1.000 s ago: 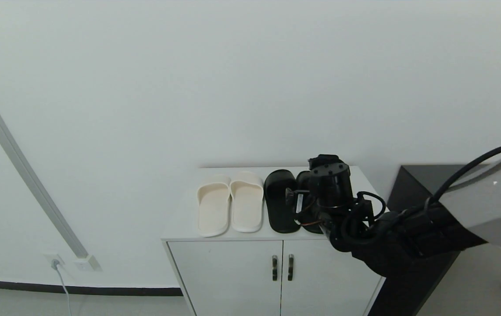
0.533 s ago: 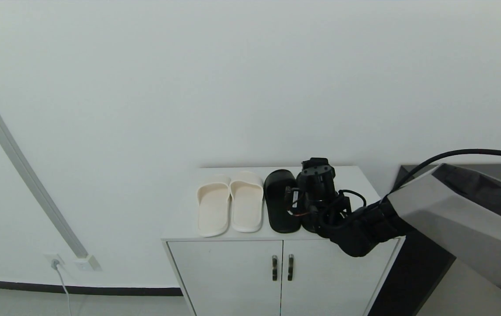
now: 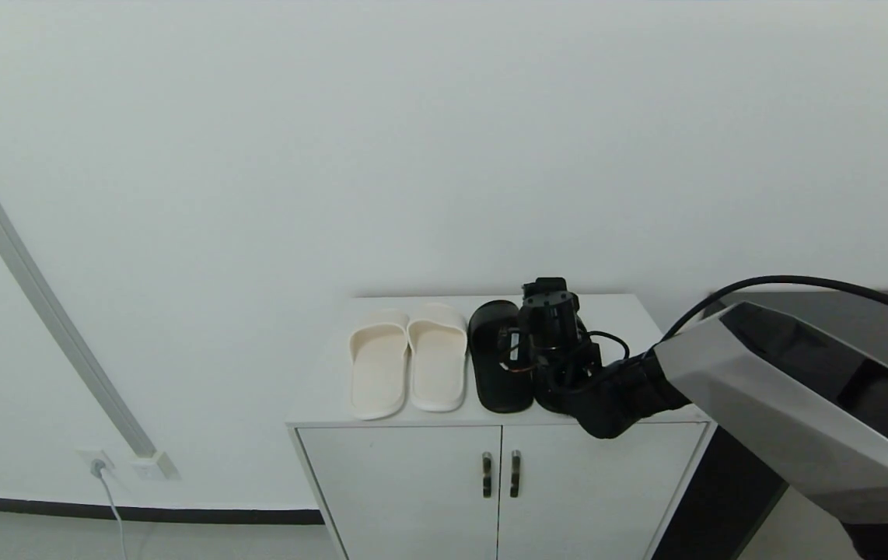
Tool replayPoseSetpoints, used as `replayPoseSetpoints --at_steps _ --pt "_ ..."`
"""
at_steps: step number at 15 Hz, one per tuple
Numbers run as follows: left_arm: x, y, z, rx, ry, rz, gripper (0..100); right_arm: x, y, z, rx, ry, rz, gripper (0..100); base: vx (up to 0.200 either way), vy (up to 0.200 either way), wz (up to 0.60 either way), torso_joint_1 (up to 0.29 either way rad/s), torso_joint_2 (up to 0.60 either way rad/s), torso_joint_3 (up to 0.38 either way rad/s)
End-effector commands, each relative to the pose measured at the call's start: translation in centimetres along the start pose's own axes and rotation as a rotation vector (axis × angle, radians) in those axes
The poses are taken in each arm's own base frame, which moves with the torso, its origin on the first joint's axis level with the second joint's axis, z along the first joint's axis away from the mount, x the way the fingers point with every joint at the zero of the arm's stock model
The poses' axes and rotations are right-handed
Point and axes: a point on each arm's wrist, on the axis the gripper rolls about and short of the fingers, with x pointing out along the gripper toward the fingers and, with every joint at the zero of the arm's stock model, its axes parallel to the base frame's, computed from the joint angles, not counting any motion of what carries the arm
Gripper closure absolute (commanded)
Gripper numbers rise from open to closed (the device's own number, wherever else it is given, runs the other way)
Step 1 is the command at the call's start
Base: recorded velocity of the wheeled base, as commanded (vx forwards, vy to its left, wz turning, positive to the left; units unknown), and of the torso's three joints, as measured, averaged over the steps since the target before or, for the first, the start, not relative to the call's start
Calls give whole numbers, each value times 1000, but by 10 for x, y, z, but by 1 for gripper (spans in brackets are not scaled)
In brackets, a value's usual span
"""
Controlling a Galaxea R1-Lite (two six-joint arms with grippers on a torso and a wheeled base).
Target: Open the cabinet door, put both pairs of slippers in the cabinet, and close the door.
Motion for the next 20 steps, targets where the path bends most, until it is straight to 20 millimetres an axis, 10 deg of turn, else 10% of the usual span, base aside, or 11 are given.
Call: replayPoseSetpoints --at_steps 1,4,5,17,20 --pt "0 0 0 0 1 1 100 9 3 -5 1 -3 -3 0 0 0 0 0 0 0" --pt "0 0 0 0 1 1 100 16 7 -5 -15 -5 -2 0 0 0 0 0 0 0" --pt "0 0 0 -2 1 1 100 17 8 -5 -11 -10 -1 100 0 0 0 0 0 0" --pt "0 0 0 -5 1 -1 100 9 3 11 6 -30 -6 100 0 0 0 0 0 0" --pt "0 0 0 -5 1 -2 100 -20 -10 44 19 -48 11 100 0 0 0 0 0 0"
